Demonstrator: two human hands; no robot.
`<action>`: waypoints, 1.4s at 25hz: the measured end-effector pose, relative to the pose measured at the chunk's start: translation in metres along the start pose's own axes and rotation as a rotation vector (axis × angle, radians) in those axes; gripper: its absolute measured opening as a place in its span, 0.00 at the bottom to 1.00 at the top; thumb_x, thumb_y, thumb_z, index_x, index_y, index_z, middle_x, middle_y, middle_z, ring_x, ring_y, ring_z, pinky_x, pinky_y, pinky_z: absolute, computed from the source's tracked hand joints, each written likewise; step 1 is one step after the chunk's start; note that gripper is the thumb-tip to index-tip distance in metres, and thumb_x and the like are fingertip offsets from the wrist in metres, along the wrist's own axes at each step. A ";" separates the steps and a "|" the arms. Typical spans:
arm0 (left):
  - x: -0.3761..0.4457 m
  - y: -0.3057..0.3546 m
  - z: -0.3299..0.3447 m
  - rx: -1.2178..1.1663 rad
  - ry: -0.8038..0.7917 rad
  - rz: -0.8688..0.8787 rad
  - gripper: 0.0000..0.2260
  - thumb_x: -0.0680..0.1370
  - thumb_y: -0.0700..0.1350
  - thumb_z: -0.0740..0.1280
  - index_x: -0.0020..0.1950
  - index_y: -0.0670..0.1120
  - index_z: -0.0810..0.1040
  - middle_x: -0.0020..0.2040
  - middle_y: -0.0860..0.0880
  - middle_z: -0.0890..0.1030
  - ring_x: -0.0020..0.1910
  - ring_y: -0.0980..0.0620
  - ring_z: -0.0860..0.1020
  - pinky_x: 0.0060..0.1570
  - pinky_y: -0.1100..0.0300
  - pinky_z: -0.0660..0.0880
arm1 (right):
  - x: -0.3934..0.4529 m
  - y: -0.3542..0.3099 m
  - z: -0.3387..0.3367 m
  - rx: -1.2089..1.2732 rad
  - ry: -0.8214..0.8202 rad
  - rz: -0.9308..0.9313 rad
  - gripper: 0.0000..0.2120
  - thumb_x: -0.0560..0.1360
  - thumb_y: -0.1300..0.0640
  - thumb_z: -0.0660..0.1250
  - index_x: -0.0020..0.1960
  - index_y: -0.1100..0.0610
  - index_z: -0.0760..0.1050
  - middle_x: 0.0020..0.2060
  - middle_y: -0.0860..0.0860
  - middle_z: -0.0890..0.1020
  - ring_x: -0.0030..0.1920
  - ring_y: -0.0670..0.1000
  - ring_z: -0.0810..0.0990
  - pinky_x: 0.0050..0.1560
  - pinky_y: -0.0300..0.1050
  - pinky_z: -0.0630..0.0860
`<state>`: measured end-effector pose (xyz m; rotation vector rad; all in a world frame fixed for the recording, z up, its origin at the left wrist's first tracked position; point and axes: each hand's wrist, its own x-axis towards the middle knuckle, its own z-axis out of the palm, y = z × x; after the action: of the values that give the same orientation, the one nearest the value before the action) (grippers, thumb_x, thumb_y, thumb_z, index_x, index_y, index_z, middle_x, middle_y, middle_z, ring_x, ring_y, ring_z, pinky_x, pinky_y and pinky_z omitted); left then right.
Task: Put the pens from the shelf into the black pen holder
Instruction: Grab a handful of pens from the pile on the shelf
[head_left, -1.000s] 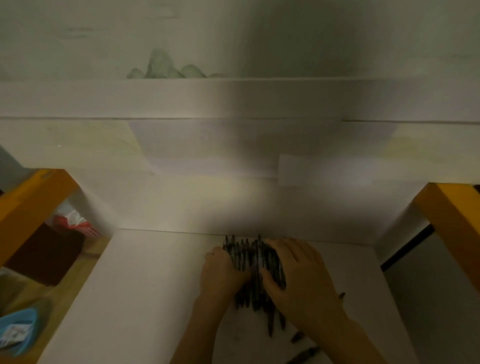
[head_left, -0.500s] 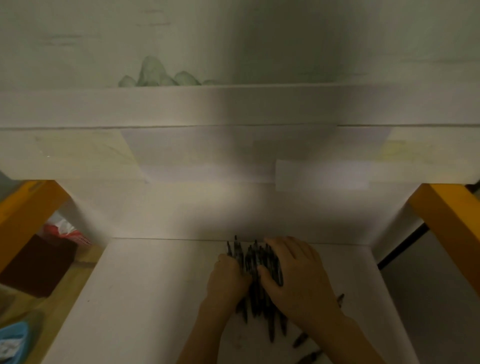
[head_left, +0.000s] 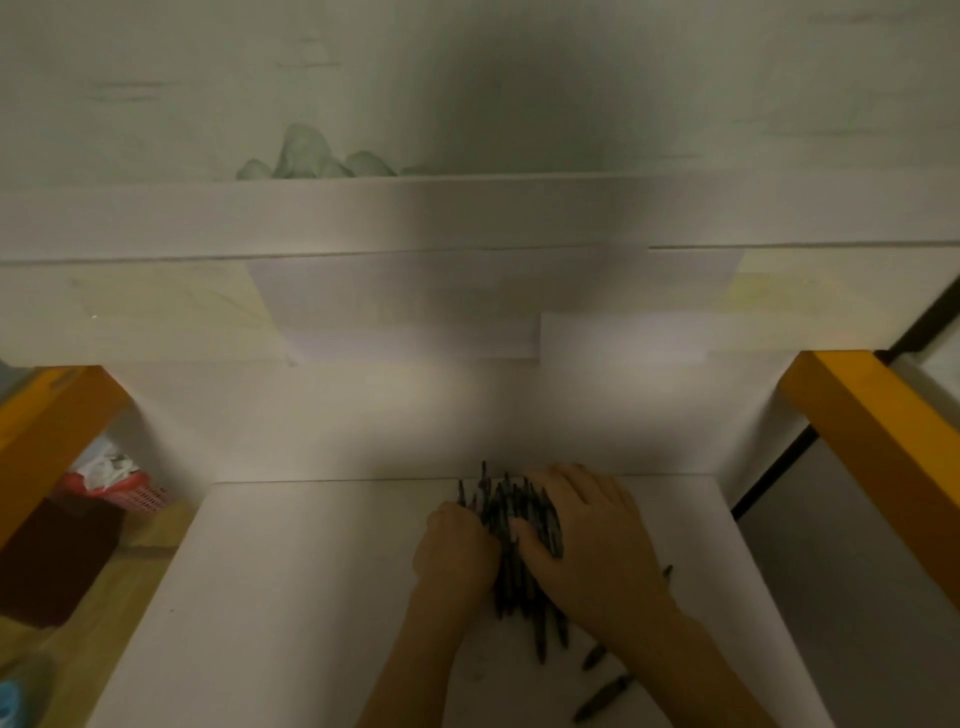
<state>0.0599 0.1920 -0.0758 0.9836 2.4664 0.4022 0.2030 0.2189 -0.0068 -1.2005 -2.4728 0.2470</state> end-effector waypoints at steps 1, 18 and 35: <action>-0.001 -0.001 -0.002 -0.007 -0.001 0.008 0.20 0.78 0.53 0.64 0.61 0.40 0.70 0.58 0.43 0.74 0.54 0.46 0.77 0.48 0.56 0.74 | -0.002 -0.001 -0.002 -0.002 0.008 0.002 0.24 0.73 0.41 0.57 0.62 0.54 0.76 0.57 0.52 0.80 0.59 0.57 0.78 0.61 0.55 0.73; -0.122 0.041 -0.102 -0.538 0.094 0.473 0.06 0.82 0.48 0.58 0.48 0.47 0.70 0.38 0.45 0.78 0.32 0.50 0.74 0.31 0.58 0.72 | -0.060 -0.002 -0.103 -0.030 0.204 -0.018 0.22 0.76 0.43 0.62 0.67 0.50 0.71 0.63 0.47 0.75 0.65 0.50 0.70 0.69 0.47 0.64; -0.362 0.377 0.034 -0.679 -0.319 0.999 0.07 0.80 0.43 0.63 0.55 0.54 0.73 0.33 0.50 0.77 0.30 0.54 0.72 0.30 0.63 0.70 | -0.269 0.312 -0.343 -0.153 0.468 0.239 0.23 0.77 0.39 0.58 0.70 0.44 0.67 0.66 0.42 0.73 0.68 0.44 0.67 0.70 0.41 0.57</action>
<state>0.5259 0.2048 0.1632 1.6934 1.2331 1.1719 0.7179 0.1987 0.1377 -1.4283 -1.9734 -0.1514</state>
